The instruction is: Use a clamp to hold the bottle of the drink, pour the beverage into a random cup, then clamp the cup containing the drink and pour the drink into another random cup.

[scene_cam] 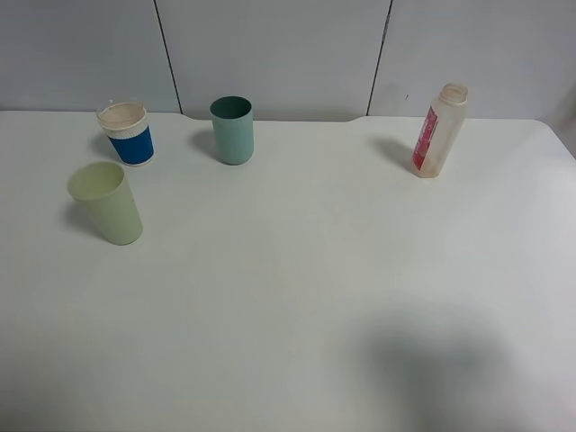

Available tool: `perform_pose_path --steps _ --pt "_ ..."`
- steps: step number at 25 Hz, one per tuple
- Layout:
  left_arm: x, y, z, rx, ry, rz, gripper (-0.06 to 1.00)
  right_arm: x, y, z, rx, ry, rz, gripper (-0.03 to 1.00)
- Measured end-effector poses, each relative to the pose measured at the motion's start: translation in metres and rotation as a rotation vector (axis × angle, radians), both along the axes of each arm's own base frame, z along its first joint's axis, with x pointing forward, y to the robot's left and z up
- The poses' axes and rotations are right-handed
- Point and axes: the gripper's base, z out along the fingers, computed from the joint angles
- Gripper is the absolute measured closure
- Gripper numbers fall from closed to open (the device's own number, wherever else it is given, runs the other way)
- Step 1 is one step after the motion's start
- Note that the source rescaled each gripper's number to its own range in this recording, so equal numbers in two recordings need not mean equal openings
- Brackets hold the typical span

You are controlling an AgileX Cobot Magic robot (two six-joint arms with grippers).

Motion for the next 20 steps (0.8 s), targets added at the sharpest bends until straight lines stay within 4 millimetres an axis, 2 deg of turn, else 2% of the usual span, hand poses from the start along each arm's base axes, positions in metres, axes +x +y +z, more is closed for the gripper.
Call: perform_pose_path --steps 3,7,10,20 --pt "-0.004 0.000 -0.007 -0.014 0.080 0.009 0.40 0.000 0.000 0.000 0.000 0.000 0.000 -0.03" --pt "-0.005 0.000 -0.009 -0.015 0.105 0.010 0.40 0.000 0.000 0.000 0.000 0.000 0.000 -0.03" --pt "-0.011 0.000 -0.019 -0.018 0.153 0.012 0.40 0.000 0.000 0.000 0.000 0.000 0.000 -0.03" --pt "-0.020 -0.002 -0.019 -0.005 0.104 0.010 0.40 0.000 0.000 0.000 0.000 0.000 0.000 -0.03"
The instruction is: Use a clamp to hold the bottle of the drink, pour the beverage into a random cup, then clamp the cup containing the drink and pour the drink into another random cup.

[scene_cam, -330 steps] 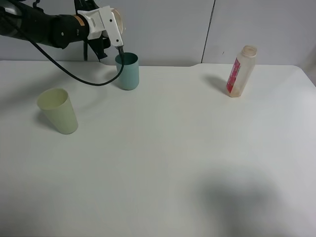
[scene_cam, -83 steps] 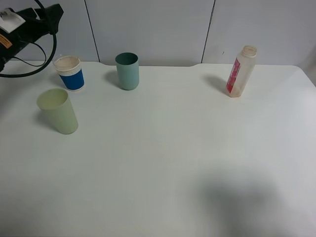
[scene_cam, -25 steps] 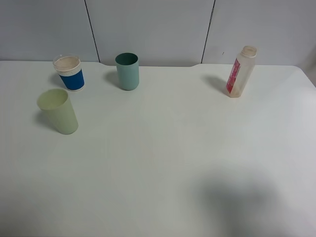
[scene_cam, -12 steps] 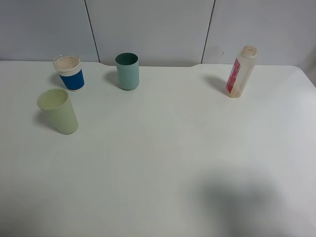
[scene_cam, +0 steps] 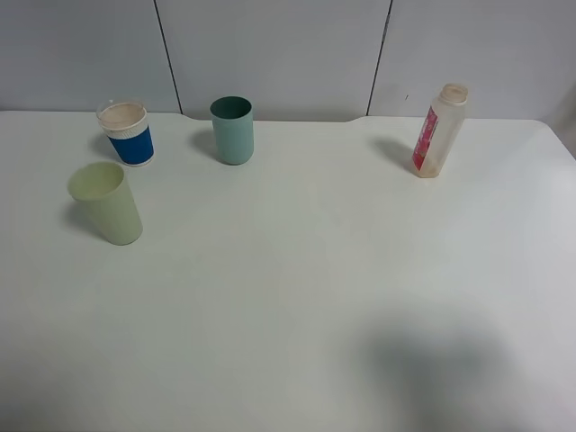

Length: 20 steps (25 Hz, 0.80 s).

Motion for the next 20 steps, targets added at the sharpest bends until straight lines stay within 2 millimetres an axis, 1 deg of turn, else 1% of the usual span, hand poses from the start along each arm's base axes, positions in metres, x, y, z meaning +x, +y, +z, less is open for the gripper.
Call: perform_pose_path --steps 4,10,20 --pt "-0.0040 -0.0005 -0.0002 0.003 -0.025 0.000 0.40 0.0000 0.0000 0.0000 0.000 0.000 0.000 -0.03" --pt "-0.0035 -0.0032 -0.0004 0.022 -0.018 -0.043 0.40 0.0000 0.0000 0.0000 0.000 0.000 0.000 -0.03" --pt "-0.0034 -0.0036 -0.0004 0.026 -0.017 -0.050 0.41 0.0000 0.0000 0.0000 0.000 0.000 0.000 -0.03"
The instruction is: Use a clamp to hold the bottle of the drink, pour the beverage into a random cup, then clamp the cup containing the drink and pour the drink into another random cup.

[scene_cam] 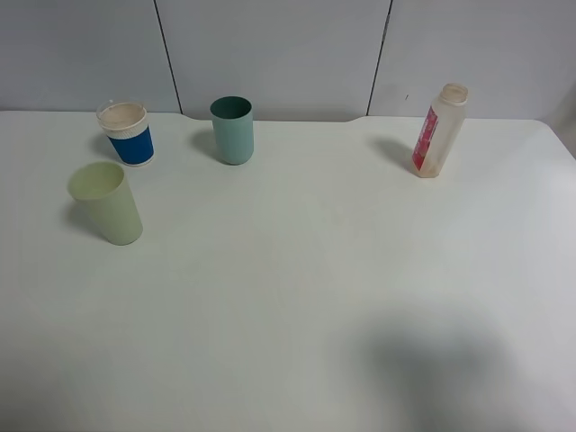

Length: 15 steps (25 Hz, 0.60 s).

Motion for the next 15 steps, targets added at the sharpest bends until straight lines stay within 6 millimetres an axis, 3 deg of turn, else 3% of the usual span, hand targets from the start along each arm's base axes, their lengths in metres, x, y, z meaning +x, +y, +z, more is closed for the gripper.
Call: perform_pose_path --steps 15 --pt "0.0005 -0.0029 -0.0001 0.014 0.004 -0.043 0.41 0.0000 0.0000 0.0000 0.000 0.000 0.000 -0.03"
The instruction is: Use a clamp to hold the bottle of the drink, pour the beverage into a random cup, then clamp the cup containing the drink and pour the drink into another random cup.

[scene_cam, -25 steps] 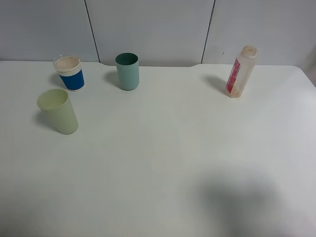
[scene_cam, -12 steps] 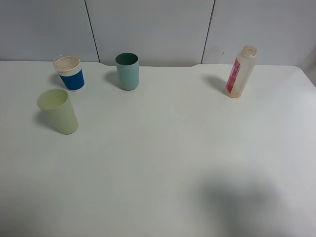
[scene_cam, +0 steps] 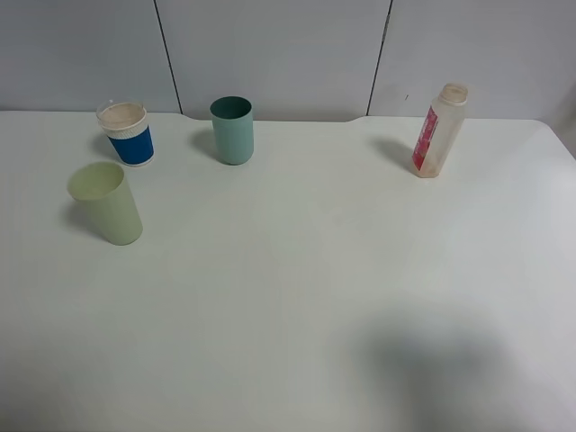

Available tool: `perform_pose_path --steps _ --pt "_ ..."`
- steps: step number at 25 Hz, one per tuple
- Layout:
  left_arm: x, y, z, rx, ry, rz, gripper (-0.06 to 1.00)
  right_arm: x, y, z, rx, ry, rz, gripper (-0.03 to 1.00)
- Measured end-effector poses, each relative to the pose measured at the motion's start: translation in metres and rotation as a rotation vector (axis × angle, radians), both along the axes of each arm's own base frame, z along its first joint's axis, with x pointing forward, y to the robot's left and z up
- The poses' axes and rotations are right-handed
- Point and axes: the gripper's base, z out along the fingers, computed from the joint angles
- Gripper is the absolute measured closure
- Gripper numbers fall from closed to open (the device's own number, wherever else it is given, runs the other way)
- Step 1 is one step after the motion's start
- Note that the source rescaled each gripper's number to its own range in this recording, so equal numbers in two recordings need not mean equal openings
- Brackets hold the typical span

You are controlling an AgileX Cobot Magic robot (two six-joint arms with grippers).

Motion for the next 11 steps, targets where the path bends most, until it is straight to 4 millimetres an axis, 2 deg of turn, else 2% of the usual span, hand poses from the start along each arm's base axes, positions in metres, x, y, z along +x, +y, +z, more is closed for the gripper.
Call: perform_pose_path --steps 11 --pt "0.0012 0.0002 -0.0017 0.008 0.006 -0.184 0.41 0.0000 0.0000 0.0000 0.000 0.000 0.000 -0.03"
